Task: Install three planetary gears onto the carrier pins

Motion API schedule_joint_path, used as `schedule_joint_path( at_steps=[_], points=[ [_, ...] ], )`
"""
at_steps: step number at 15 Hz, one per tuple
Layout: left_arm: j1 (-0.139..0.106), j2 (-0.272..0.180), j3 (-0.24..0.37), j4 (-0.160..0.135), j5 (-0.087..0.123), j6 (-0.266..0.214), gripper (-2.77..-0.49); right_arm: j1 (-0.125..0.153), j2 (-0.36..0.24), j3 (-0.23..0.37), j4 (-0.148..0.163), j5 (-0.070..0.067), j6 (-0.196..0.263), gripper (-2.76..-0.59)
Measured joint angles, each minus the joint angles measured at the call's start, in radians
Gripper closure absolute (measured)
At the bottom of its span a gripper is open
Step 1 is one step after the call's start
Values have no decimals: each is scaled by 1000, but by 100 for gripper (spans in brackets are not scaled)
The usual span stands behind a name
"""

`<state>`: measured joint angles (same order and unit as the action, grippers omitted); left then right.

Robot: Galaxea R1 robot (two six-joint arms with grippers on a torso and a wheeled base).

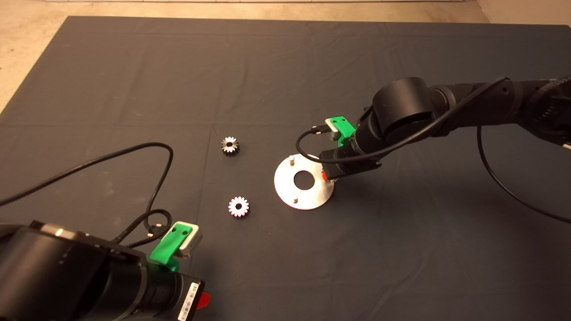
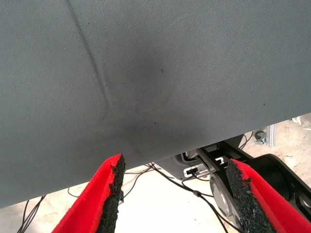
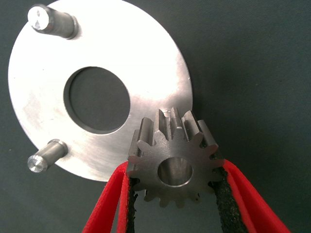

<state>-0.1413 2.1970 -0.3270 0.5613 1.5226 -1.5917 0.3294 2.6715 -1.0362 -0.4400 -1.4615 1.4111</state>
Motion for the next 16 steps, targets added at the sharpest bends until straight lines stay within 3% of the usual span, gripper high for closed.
schedule_joint_path(
  at_steps=[4,8,13,16],
  points=[
    [0,0,0,0,0,0,-146,-1,0,-13,0,-1,-1,-92],
    [0,0,0,0,0,0,-146,-19,9,-19,0,-2,-1,-92],
    [0,-3,0,0,1,0,-146,-21,30,-29,0,-12,-1,-92],
    [0,-5,0,0,1,0,-146,-22,30,-43,0,-8,-1,-92]
  ],
)
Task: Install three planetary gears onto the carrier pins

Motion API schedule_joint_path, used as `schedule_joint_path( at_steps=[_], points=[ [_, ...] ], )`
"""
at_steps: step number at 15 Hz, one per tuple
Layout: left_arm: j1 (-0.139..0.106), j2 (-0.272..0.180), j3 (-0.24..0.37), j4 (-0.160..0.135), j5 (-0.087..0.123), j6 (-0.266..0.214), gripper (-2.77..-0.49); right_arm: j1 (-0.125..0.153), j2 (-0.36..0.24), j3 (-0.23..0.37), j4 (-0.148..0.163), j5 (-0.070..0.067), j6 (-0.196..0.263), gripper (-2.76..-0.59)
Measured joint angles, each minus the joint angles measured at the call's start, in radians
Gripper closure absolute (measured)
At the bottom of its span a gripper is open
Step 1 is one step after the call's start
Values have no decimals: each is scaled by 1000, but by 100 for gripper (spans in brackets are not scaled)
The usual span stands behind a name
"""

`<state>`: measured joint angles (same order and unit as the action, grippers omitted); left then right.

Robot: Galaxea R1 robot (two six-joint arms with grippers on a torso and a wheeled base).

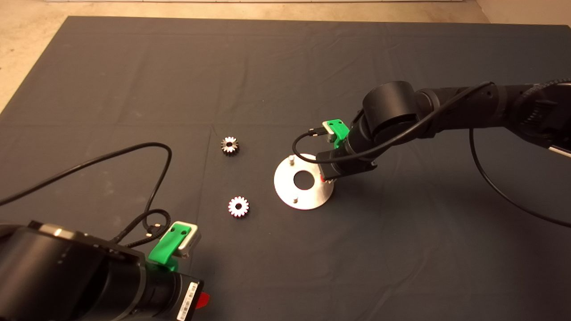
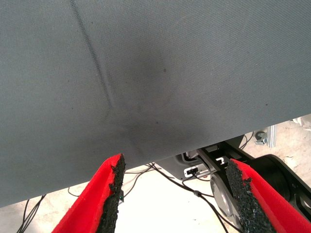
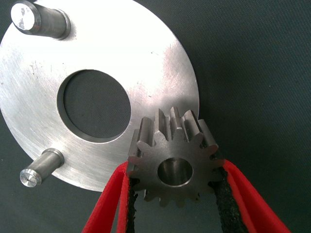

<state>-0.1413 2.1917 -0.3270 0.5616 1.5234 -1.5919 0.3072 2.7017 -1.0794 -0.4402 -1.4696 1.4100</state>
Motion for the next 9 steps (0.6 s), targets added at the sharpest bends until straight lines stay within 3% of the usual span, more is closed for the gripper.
schedule_joint_path(
  at_steps=[9],
  points=[
    [0,0,0,0,0,0,-146,-5,5,0,0,-4,0,-92]
  ],
)
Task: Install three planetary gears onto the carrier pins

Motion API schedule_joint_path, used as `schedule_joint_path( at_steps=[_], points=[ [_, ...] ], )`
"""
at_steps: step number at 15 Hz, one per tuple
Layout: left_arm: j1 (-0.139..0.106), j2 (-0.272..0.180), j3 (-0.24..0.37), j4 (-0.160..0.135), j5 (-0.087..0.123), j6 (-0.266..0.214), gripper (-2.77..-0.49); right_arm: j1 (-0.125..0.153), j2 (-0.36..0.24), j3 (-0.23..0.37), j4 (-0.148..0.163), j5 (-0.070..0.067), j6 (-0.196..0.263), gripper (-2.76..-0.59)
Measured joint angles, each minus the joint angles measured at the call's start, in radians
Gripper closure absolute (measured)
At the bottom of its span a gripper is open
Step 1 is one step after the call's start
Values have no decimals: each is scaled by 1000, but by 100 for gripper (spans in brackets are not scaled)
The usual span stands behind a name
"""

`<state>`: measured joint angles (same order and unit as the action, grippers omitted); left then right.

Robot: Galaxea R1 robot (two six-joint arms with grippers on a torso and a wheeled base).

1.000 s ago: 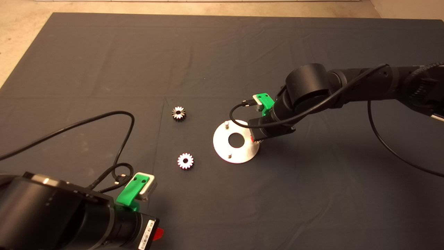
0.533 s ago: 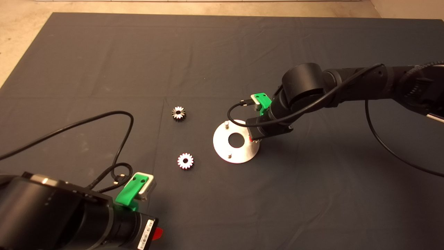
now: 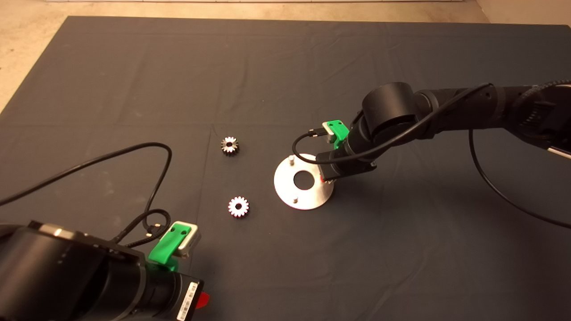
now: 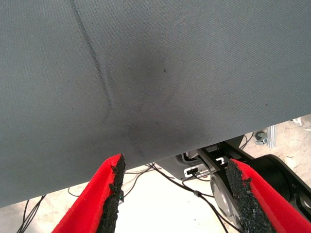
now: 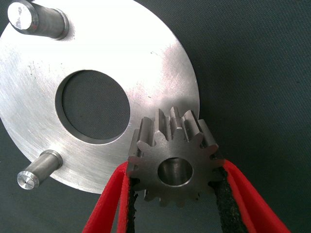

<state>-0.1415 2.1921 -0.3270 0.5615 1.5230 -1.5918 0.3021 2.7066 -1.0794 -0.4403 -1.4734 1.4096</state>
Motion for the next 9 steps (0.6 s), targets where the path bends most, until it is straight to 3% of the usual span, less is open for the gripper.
schedule_joint_path(
  at_steps=[9],
  points=[
    [0,0,0,0,0,0,-146,-6,39,-33,0,-2,-26,-92]
  ],
)
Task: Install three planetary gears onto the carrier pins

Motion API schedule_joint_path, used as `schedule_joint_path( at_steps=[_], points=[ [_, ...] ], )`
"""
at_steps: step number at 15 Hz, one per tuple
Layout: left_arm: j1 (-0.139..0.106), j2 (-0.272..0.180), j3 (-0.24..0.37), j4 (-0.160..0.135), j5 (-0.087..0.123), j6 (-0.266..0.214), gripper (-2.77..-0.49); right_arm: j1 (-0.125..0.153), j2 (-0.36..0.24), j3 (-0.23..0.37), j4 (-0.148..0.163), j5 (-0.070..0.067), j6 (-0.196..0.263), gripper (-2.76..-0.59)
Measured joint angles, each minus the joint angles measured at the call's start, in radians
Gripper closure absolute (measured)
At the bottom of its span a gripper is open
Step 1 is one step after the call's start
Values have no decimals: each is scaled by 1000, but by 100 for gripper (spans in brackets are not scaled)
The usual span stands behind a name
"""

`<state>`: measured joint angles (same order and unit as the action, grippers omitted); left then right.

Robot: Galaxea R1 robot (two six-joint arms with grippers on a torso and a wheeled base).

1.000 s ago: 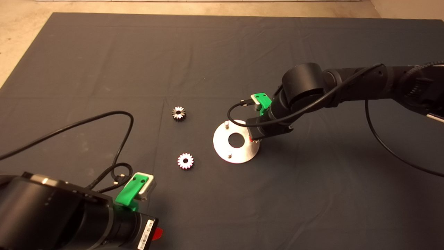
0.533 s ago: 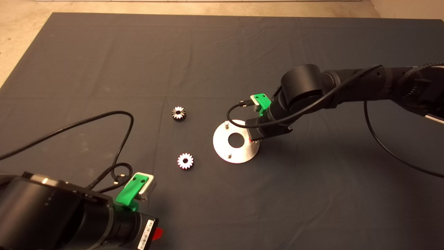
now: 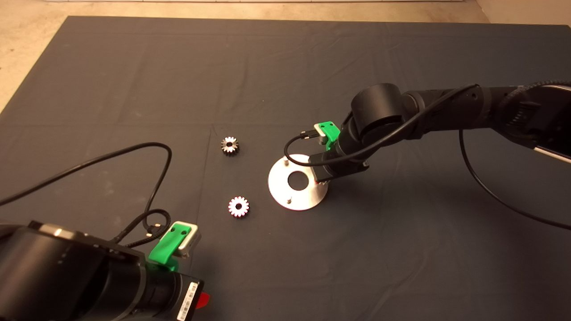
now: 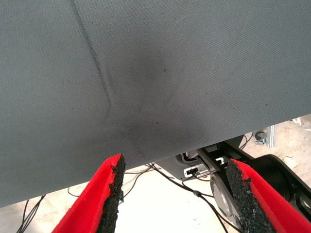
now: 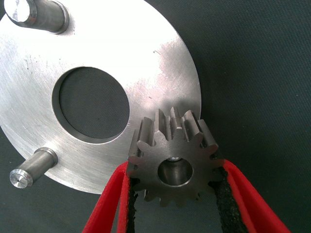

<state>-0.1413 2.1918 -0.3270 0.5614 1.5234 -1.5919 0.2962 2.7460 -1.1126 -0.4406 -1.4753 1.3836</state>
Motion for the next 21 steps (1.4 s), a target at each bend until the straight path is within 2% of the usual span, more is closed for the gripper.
schedule_joint_path(
  at_steps=[3,7,12,18,21],
  points=[
    [0,0,0,0,-1,0,-146,0,0,-1,0,0,0,-92],
    [0,0,0,0,-1,0,-146,0,0,-1,0,-18,0,-93],
    [0,0,0,0,-1,0,-146,0,0,-1,0,-23,0,-95],
    [0,1,0,0,-1,0,-146,0,0,-1,0,-31,0,-106],
    [0,1,0,0,-1,0,-146,1,-1,-1,0,-40,0,-117]
  ],
)
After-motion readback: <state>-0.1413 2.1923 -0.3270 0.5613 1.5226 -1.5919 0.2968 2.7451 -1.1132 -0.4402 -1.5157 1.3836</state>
